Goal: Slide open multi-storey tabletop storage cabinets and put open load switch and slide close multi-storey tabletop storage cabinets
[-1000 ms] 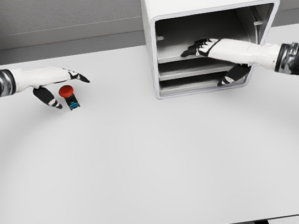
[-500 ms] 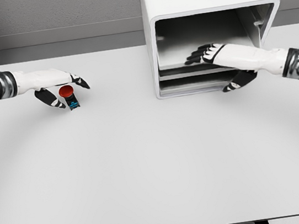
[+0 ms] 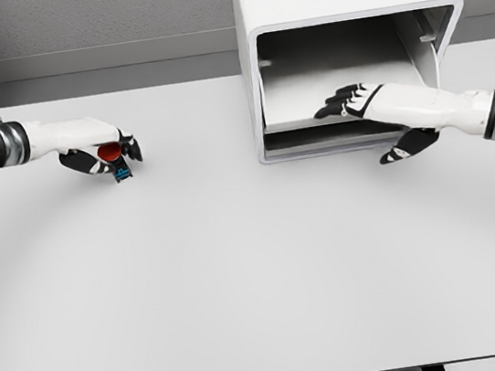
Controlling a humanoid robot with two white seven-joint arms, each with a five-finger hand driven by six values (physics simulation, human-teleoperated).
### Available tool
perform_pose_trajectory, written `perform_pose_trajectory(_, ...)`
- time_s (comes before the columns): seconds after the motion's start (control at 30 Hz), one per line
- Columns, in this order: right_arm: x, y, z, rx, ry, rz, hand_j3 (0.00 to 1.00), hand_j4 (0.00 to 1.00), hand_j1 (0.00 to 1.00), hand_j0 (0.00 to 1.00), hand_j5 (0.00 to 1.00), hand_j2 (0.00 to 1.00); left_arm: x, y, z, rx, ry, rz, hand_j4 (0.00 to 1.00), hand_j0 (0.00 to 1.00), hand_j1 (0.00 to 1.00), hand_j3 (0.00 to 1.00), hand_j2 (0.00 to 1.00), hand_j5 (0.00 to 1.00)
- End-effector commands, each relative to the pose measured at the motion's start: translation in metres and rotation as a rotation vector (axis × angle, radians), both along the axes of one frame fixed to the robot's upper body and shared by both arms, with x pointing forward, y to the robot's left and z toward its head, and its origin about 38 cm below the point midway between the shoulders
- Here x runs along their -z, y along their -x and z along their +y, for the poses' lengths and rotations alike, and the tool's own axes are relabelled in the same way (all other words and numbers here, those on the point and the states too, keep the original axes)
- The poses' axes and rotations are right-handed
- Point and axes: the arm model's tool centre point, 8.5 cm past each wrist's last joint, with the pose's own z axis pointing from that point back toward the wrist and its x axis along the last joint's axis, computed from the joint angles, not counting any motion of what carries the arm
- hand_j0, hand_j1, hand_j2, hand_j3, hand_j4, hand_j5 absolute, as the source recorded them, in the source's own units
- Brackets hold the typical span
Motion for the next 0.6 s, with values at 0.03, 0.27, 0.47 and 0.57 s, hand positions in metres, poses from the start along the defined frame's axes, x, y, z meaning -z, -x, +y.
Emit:
perform_pose_trajectory(0.03,-0.006,0.006,0.000,-0.014,0.000,-0.005,1.00,1.00,1.00,1.00,1.00,1.00,-0.001,0.000,0.000,-0.004,0.005,0.000,0.46,0.46,0.46,0.46,0.46,0.46)
perform_pose_trajectory(0.27,-0.011,0.026,0.004,-0.060,0.000,-0.005,1.00,1.00,1.00,1.00,1.00,1.00,-0.005,-0.001,-0.002,0.003,0.012,-0.008,0.43,0.43,0.43,0.43,0.43,0.43)
perform_pose_trajectory(0.47,-0.015,0.041,0.003,-0.084,0.006,-0.001,1.00,1.00,1.00,1.00,1.00,1.00,-0.022,0.004,-0.013,0.057,0.030,-0.040,0.43,0.43,0.43,0.43,0.43,0.43)
perform_pose_trajectory(0.57,-0.014,0.043,-0.004,-0.072,0.014,0.002,1.00,1.00,1.00,1.00,1.00,1.00,-0.034,0.008,-0.018,0.091,0.035,-0.063,0.43,0.43,0.43,0.43,0.43,0.43)
